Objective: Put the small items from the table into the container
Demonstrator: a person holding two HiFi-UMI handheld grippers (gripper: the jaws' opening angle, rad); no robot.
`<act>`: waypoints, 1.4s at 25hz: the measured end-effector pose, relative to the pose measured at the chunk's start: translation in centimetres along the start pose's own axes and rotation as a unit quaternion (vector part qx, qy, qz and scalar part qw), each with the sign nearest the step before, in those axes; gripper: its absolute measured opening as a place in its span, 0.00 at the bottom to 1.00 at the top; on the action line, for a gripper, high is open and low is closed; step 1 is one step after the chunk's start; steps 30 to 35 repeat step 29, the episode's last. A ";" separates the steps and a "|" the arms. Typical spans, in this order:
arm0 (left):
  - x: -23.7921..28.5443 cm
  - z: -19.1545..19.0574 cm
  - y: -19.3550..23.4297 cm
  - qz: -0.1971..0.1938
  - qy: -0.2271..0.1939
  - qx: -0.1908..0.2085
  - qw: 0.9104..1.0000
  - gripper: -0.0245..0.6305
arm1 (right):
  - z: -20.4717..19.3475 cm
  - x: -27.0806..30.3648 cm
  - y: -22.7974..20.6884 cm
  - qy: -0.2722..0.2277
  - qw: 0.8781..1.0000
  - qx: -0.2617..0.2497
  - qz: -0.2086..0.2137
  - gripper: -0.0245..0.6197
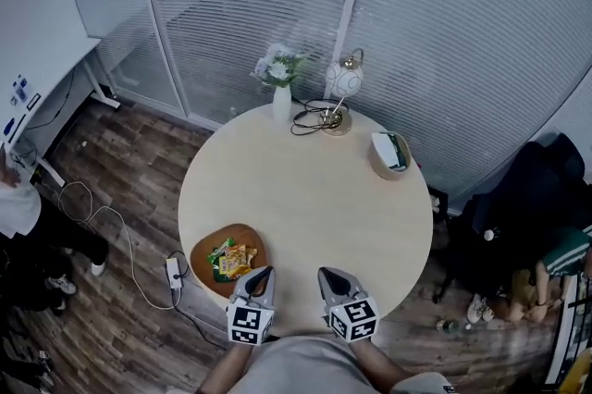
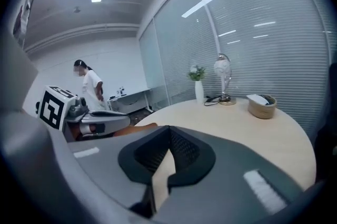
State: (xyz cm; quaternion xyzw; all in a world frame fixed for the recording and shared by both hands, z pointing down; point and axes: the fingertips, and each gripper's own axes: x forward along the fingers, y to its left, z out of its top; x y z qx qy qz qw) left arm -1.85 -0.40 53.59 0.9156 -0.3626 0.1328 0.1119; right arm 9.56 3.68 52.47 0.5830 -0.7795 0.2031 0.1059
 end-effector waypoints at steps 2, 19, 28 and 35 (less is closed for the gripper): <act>1.0 1.1 -1.2 -0.017 -0.004 0.005 1.000 0.03 | -0.1 -1.4 -1.0 -0.003 1.000 0.013 -0.027 0.04; 4.0 4.2 -4.5 -0.045 -0.022 0.039 0.998 0.03 | 3.2 -2.1 -1.7 -0.040 0.999 -0.013 -0.029 0.04; 3.8 4.0 -4.2 -0.050 -0.019 0.038 0.998 0.03 | 3.1 -1.5 -0.8 -0.033 0.999 -0.011 -0.020 0.04; 3.8 4.1 -4.2 -0.051 -0.020 0.039 0.998 0.03 | 3.0 -1.4 -0.7 -0.032 0.999 -0.011 -0.018 0.04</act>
